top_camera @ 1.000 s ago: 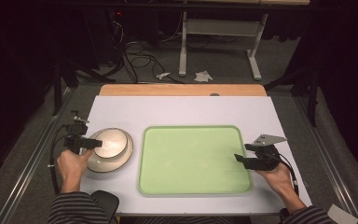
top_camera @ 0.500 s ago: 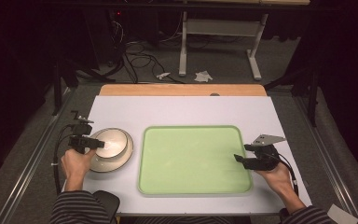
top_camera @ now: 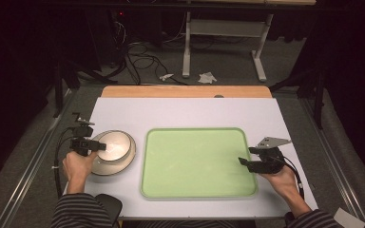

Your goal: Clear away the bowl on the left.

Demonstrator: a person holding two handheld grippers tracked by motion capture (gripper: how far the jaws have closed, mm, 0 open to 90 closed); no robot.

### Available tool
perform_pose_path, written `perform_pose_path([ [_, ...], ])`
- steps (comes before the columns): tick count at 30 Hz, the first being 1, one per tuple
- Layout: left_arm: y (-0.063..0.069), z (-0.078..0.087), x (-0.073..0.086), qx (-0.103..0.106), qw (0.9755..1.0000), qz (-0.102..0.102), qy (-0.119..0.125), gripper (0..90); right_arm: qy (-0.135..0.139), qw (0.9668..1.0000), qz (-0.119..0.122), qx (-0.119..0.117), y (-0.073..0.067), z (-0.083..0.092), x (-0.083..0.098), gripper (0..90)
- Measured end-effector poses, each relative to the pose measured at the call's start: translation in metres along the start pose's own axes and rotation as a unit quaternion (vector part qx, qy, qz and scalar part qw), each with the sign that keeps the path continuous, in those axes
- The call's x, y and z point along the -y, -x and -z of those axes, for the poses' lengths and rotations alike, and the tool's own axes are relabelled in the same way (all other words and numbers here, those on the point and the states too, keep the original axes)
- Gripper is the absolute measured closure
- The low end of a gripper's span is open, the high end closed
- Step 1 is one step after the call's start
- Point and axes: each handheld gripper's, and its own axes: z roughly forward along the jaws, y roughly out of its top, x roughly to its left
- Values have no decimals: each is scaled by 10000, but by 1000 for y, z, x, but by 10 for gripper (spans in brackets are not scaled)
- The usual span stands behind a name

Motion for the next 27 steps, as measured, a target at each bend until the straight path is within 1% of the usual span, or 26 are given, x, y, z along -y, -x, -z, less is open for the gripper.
perform_pose_path([
  [6, 0, 0, -1, -13, 10000, -2, -17, 829, 2, 10000, 9, 3, 0, 0, 0, 405],
  [10, 2, 2, -1, 50, 10000, 15, 2, 830, 2, 10000, 6, 3, 0, 0, 0, 406],
  [11, 3, 3, -2, 59, 10000, 4, 4, 829, 5, 10000, 14, 6, 0, 1, 0, 405],
  [13, 5, 5, -2, 40, 9999, -113, 82, 828, -3, 10000, 13, 11, 0, 1, 0, 406],
  [18, 8, 7, -2, 48, 9998, -157, 104, 829, -1, 10000, 28, 14, 0, 0, 0, 405],
  [19, 8, 8, -3, 67, 9998, -168, 126, 829, 0, 10000, 15, 16, 0, 0, 0, 405],
  [21, 10, 13, -5, 159, 9996, -105, 214, 829, -8, 10000, 16, 19, 0, 1, 0, 405],
  [23, 10, 16, -7, 207, 9994, -48, 281, 829, -5, 10000, 21, 11, 1, 0, 0, 405],
  [26, 11, 20, -9, 269, 9991, -42, 330, 829, -28, 10000, 28, 13, 1, 0, 0, 405],
  [27, 12, 21, -9, 266, 9990, -71, 349, 829, -20, 10000, 30, 13, 1, 0, 0, 405],
])
